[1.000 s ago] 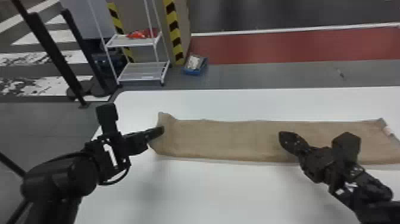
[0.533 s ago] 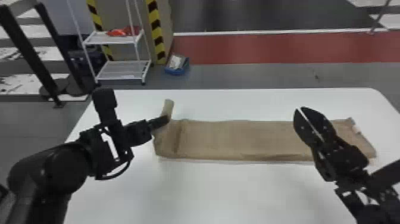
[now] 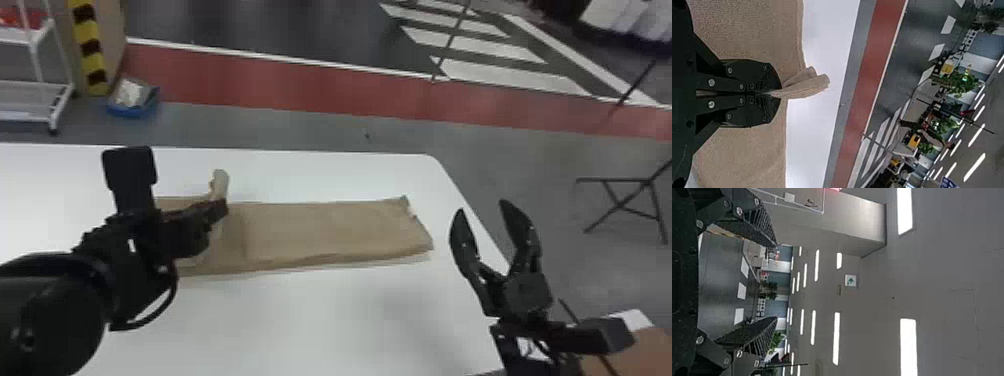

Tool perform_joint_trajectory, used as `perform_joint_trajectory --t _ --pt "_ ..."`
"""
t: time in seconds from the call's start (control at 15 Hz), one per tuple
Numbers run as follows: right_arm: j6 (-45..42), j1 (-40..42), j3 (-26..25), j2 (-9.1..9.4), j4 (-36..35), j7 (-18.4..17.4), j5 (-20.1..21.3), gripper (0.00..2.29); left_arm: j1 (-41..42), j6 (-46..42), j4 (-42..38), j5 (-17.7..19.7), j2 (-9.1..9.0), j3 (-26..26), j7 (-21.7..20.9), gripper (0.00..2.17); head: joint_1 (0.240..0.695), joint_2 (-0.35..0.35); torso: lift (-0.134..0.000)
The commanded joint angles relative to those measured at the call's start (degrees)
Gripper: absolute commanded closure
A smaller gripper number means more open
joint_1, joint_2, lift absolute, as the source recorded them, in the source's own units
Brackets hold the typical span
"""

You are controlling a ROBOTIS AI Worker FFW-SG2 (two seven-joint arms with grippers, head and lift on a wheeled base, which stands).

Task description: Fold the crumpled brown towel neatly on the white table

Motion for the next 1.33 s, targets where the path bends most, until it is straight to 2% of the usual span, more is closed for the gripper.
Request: perform_joint_trajectory --t 0.0,0.2,0.27,0.33,0.4,0.47,0.67,0.87,1.0,1.13,1.27 --pt "-1.1 0.2 -1.3 -0.94 2.0 0.4 -2.3 0.09 -1.0 -2.1 2.3 -1.1 -0.37 -3.2 0.2 1.38 0.695 -0.350 -0.124" --pt "-1.8 -0.7 -1.3 -1.64 4.3 0.7 -3.5 0.09 -0.9 -3.8 4.0 -1.1 -0.37 -5.5 1.6 1.38 0.695 -0.350 -0.124" --pt "-1.8 -1.1 -1.3 -1.64 4.8 0.8 -3.7 0.09 -1.0 -5.4 4.7 -1.1 -0.37 -6.4 2.0 1.28 0.695 -0.350 -0.124" --pt "-1.8 -1.6 -1.0 -1.55 5.3 0.8 -3.7 0.09 -1.0 -7.5 5.6 -1.1 -0.37 -6.9 1.8 0.77 0.695 -0.350 -0.124" --pt "-1.8 -1.7 -0.7 -1.47 5.5 0.8 -3.7 0.09 -1.0 -8.0 6.7 -1.1 -0.37 -7.9 1.2 0.11 0.695 -0.350 -0.124" --pt "-1.8 -1.8 -0.6 -1.29 5.7 0.8 -3.7 0.09 -1.2 -8.0 7.3 -0.9 -0.37 -8.3 0.9 0.00 0.695 -0.350 -0.124" --pt "-1.8 -2.0 -0.4 -1.03 5.8 0.6 -3.8 0.09 -1.3 -8.4 8.2 0.9 -0.37 -9.1 0.5 0.01 0.695 -0.350 -0.124" --pt "-0.6 -2.0 0.6 -0.67 4.5 -0.9 -2.4 0.10 0.1 -8.6 5.2 0.5 -0.37 -8.2 0.6 0.02 0.695 -0.350 -0.124" --pt "10.1 -2.3 2.1 -0.32 0.5 -3.4 2.2 0.16 3.1 -8.6 -0.4 -4.4 -0.37 -6.3 0.6 0.03 0.695 -0.350 -0.124" --pt "24.7 -4.3 4.1 0.56 -3.6 -7.5 6.9 0.29 4.9 -9.4 -3.7 -6.2 5.67 -3.2 0.5 0.03 0.695 -0.350 -0.124" --pt "39.5 -7.2 5.5 2.93 -8.1 -11.6 11.5 0.34 7.2 -14.4 -4.4 -7.0 11.38 0.4 0.7 0.11 0.695 -0.350 -0.124"
